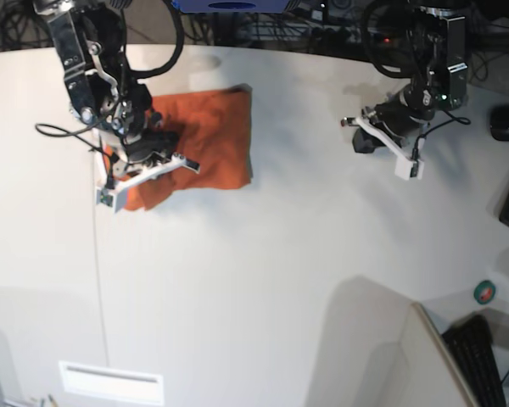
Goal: Layout the t-shirt on the table in an organized manner, then fold the t-shirt properly
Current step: 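Press the folded bundle with the right gripper and lift the left gripper away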
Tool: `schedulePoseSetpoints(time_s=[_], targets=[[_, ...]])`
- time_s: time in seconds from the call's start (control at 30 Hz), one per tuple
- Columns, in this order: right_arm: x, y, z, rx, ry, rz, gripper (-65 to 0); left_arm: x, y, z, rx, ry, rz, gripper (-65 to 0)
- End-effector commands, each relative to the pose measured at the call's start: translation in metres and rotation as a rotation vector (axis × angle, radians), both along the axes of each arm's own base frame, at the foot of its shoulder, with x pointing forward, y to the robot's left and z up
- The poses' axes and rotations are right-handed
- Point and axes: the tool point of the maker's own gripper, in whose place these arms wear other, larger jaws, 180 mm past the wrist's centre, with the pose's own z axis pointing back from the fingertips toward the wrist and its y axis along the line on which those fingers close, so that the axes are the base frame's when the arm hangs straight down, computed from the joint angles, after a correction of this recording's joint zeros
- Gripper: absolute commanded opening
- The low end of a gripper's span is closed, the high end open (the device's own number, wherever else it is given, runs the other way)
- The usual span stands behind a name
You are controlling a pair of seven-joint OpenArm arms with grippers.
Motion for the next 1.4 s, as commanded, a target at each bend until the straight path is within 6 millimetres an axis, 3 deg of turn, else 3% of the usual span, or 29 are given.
schedulePoseSetpoints(time_s=[0.0, 0.23, 0.43, 0.57, 0.67, 0.97, 1.13, 1.27, 1.37], targets=[[0.008, 0.001, 0.009, 0.001, -0.041, 0.001, -65.0, 0.009, 0.002, 0.010, -0.002, -0.044, -0.002, -65.0], [0.001, 0.000, -0.007, -0.010, 0.006, 0.001, -65.0, 0.009, 0.003, 0.010, -0.001, -0.044, -0.003, -65.0], [-0.001, 0.000, -0.010, -0.012, 0.018, 0.000, -34.4, 0.009, 0.002, 0.010, -0.004, -0.044, -0.002, -65.0], [-0.002, 0.007, -0.010, 0.007, 0.021, 0.000, -18.6, 0.009, 0.002, 0.011, -0.002, -0.045, -0.002, -65.0], [-0.005, 0.013, -0.009, 0.014, 0.020, 0.017, -18.3, 0.010, 0.002, 0.011, -0.002, -0.047, -0.002, -65.0], [-0.017, 0.075, 0.007, 0.060, -0.015, 0.206, -18.3, 0.013, 0.005, 0.013, 0.003, -0.052, -0.001, -65.0], [-0.021, 0.113, 0.019, 0.080, -0.049, 0.335, -18.3, 0.014, 0.020, 0.016, 0.028, -0.059, 0.014, -65.0], [-0.018, 0.114, 0.043, 0.068, -0.126, 0.397, -20.4, 0.017, 0.062, 0.027, 0.062, -0.090, 0.127, -65.0], [-0.015, 0.082, 0.065, 0.038, -0.177, 0.325, -32.4, 0.014, 0.085, 0.033, 0.082, -0.102, 0.192, -65.0]])
